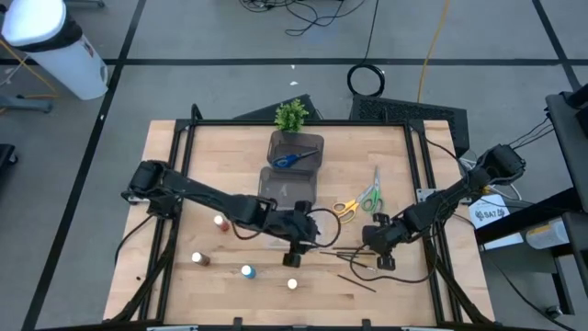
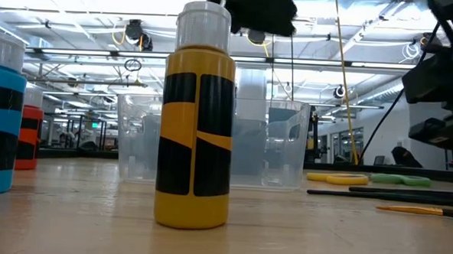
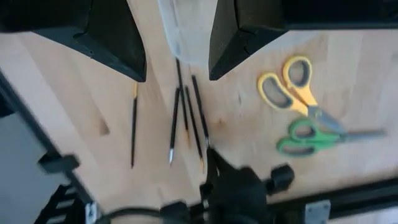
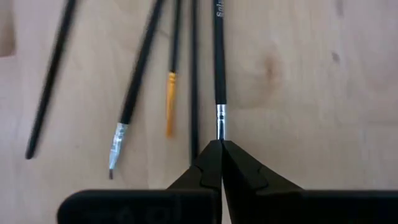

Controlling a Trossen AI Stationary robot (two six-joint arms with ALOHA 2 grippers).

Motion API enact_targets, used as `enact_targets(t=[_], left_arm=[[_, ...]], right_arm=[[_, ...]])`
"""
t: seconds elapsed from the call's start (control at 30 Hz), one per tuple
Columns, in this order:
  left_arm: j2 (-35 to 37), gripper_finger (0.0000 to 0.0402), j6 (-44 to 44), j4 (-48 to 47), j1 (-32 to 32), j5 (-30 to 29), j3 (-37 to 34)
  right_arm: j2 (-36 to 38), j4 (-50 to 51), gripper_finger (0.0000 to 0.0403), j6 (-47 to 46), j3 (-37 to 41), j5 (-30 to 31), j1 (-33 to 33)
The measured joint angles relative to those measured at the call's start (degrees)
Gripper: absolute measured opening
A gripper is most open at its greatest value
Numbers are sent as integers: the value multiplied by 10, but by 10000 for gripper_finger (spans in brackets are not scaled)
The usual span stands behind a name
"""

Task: Pick & Place Paint Supplies
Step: Put the silver paintbrush into the bottom black bin, then put the gold paintbrush into the bottom black bin

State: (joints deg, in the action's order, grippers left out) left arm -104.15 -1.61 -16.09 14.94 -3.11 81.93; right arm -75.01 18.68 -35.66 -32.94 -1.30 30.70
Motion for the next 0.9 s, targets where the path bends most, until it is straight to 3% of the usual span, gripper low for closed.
enact_targets(t=[0.2, 0.43, 0.57, 0.73, 0.8, 0.9], left_arm=[[88, 186, 6, 8, 0, -11, -47], [184, 186, 35, 49, 0, -93, -158], [206, 186, 51, 78, -2, -120, -207], [206, 186, 51, 106, -3, -120, -231], [203, 186, 51, 105, -3, -120, -233], [203, 186, 51, 102, -3, -122, -233]], right_arm=[[1, -30, 1, 18, 0, 50, 22], [1, -129, 6, -33, 0, 125, 27], [1, -250, 50, -19, 0, 133, 23], [0, -445, 129, 88, -3, 129, 13], [0, -433, 156, 105, -22, 104, 8], [-1, -283, 182, 119, -97, 115, 18]])
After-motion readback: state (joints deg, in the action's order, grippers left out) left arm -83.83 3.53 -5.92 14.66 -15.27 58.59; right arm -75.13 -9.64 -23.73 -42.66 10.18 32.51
